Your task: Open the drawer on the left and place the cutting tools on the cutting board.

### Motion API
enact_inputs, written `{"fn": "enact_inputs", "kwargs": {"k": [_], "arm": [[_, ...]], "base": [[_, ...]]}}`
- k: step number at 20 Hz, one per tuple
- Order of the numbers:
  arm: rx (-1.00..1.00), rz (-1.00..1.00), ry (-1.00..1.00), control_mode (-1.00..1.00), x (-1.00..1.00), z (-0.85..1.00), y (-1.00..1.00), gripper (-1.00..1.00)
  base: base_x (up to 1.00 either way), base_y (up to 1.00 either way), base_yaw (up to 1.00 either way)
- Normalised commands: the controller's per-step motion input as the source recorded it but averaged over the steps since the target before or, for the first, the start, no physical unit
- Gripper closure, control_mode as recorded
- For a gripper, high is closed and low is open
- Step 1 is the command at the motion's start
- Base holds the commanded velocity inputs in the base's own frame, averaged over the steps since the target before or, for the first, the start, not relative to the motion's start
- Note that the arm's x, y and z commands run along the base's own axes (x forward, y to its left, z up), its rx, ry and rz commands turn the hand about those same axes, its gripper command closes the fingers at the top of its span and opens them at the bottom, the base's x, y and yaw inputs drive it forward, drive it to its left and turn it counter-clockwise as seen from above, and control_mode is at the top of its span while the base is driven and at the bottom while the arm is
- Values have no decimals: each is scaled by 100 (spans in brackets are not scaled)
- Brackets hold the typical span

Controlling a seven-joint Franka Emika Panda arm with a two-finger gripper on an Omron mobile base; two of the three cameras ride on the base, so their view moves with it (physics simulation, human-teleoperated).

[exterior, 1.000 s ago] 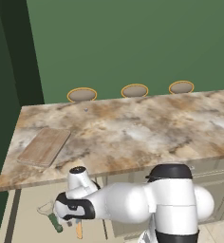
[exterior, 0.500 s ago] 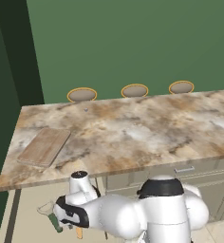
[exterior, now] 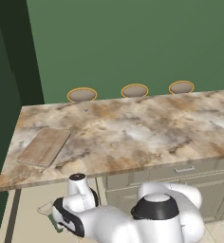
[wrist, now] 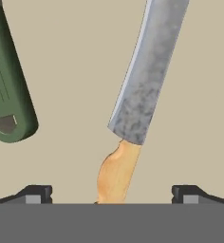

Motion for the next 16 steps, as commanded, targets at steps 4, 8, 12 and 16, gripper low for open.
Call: {"fn": "enact_inputs", "kwargs": {"k": [4,8,12,16], "arm": [[0,-4,0,-100,-8,-35,0,-100],[0,-4,0,-100,-11,-30,0,-100],[0,-5,0,-100,-2,-19,0,-100],[0,-2,0,-100,0,-5,1,100]], "base": [[0,0,0],[0,0,0],[0,0,0],[0,0,0]]}}
